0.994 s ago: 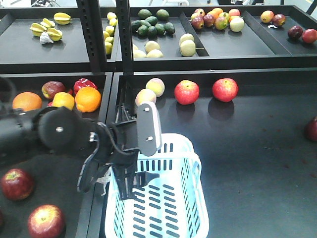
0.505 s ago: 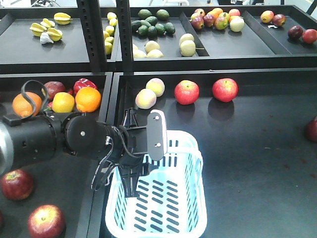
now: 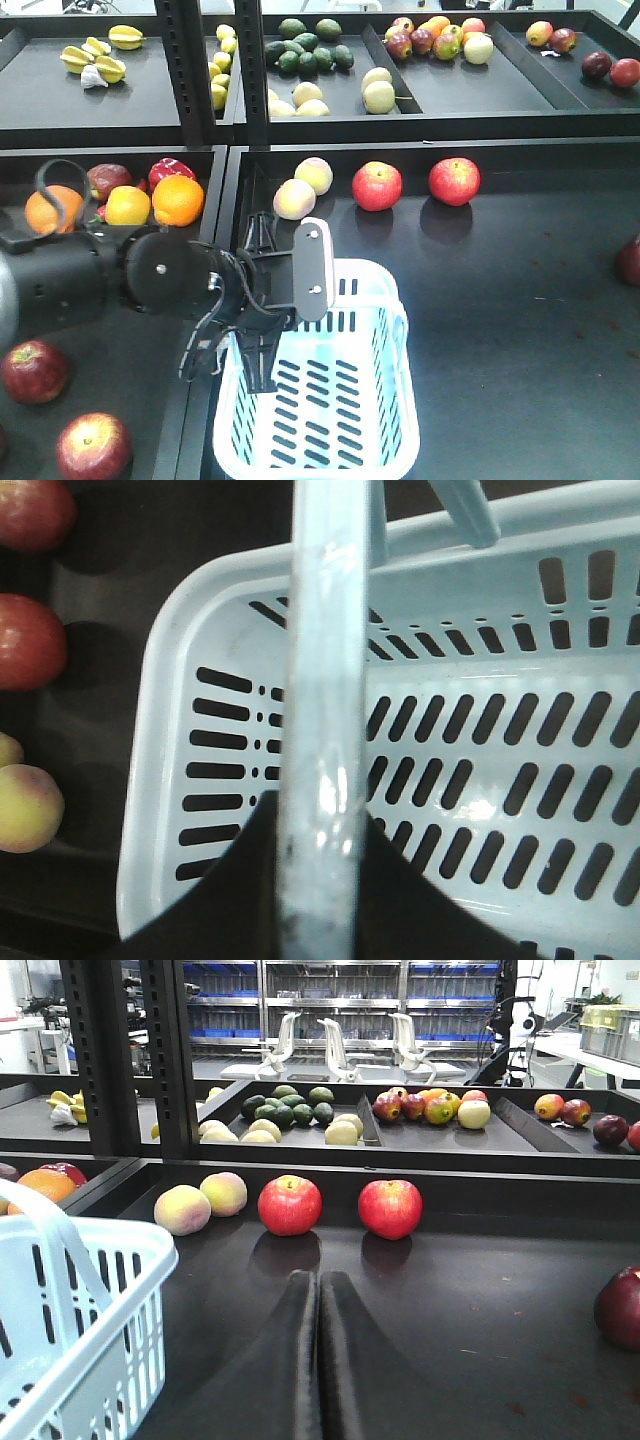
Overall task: Pick three apples into basket with both arms
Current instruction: 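Reach the left gripper over the basket and grasp its handle, then lift the light-blue basket by its handle with the left gripper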
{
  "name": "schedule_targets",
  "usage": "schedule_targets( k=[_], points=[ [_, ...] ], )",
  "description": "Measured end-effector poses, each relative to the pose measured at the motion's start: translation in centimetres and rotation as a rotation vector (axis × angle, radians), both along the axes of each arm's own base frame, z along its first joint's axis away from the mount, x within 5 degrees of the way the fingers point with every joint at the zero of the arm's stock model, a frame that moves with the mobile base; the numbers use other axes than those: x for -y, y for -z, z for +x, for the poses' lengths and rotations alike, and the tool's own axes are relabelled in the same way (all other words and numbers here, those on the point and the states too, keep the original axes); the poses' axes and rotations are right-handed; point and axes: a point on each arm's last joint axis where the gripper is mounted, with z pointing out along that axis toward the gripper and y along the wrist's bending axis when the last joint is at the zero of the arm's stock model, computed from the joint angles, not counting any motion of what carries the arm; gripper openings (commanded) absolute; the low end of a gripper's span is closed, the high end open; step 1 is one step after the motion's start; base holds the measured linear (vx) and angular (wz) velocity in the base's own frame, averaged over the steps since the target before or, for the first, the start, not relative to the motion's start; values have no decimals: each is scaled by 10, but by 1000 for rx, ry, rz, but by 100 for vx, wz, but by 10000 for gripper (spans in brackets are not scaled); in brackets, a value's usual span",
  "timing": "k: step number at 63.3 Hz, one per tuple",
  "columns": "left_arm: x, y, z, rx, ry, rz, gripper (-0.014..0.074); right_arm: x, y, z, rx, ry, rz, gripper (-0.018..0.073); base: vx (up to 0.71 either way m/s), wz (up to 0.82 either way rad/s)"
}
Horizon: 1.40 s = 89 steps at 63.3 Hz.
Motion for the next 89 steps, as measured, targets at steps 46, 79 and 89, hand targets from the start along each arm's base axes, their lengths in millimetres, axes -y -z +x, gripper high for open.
schedule_targets(
  k=[46, 79, 89],
  points=[
    [-88, -171, -106, 441, 11, -172, -8, 0, 0, 0, 0, 0, 0, -9, 0, 0],
    [-141, -198, -154, 494, -158, -178, -8, 0, 0, 0, 0, 0, 0, -9, 0, 0],
    [-142, -199, -156, 497, -160, -184, -8, 0, 0, 0, 0, 0, 0, -9, 0, 0]
  ],
)
